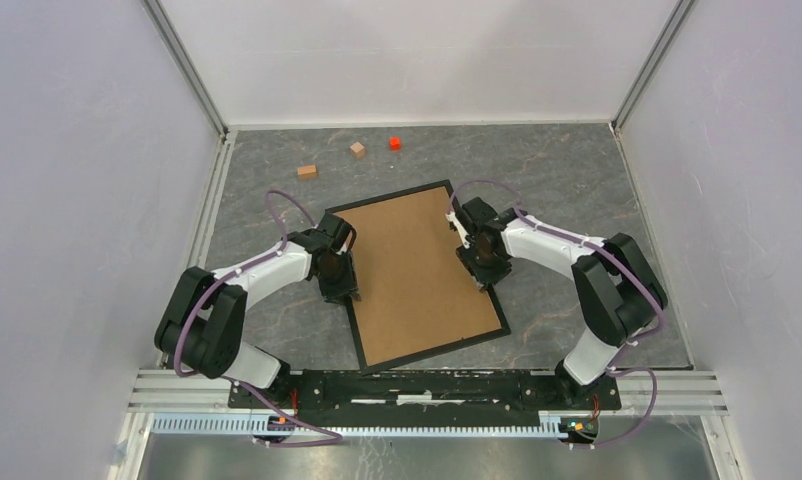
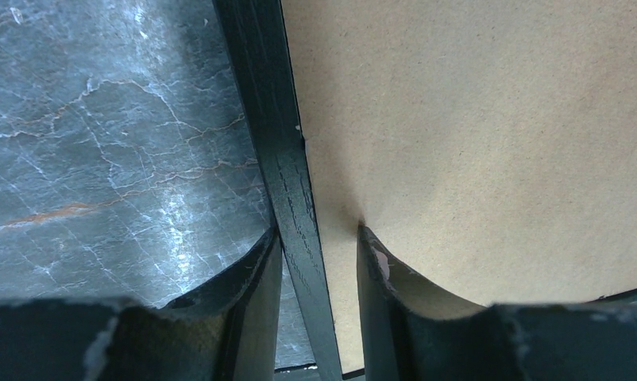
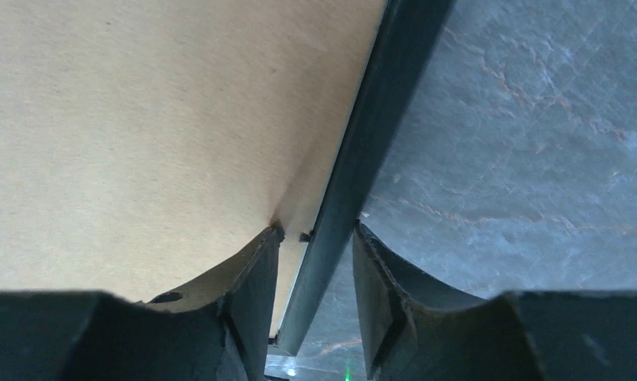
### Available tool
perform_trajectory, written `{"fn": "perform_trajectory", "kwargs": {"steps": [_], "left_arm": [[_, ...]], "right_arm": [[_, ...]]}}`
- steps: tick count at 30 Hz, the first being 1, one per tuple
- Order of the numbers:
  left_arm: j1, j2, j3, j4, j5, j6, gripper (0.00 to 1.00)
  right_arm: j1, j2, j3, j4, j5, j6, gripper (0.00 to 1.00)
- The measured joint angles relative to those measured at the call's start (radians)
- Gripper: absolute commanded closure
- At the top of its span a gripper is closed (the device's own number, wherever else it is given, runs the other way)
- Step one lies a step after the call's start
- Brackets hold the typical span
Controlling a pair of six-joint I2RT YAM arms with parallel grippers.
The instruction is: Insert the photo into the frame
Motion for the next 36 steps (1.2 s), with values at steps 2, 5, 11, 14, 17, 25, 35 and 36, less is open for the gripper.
{"fn": "perform_trajectory", "kwargs": {"steps": [2, 5, 11, 14, 17, 25, 35, 36], "left_arm": [[0.0, -0.004, -0.004, 0.004, -0.001, 0.0, 0.58], [0.0, -0.008, -0.008, 0.007, -0.002, 0.0, 0.58], [0.0, -0.012, -0.009, 0.008, -0.003, 0.0, 0.58], [-0.002, -0.012, -0.009, 0.007, -0.005, 0.0, 0.58], [-0.003, -0.013, -0.009, 0.006, -0.008, 0.0, 0.58], [-0.005, -0.014, -0.009, 0.006, -0.01, 0.0, 0.58], [-0.005, -0.013, -0.008, 0.006, -0.01, 0.0, 0.59], [-0.005, -0.013, -0.008, 0.006, -0.01, 0.0, 0.59]], "right_arm": [[-0.016, -0.013, 0.012, 0.014, -0.063, -0.016, 0.51], [-0.05, -0.026, 0.012, 0.018, -0.124, -0.026, 0.5], [-0.146, -0.104, 0.026, 0.076, -0.223, -0.034, 0.58], [-0.219, -0.121, 0.051, 0.136, -0.267, -0.023, 0.63], [-0.276, -0.084, 0.076, 0.192, -0.322, -0.008, 0.67], [-0.288, 0.057, 0.096, 0.264, -0.403, 0.005, 0.71], [-0.315, 0.13, 0.136, 0.302, -0.415, 0.013, 0.74], [-0.315, 0.135, 0.141, 0.303, -0.415, 0.013, 0.74]]}}
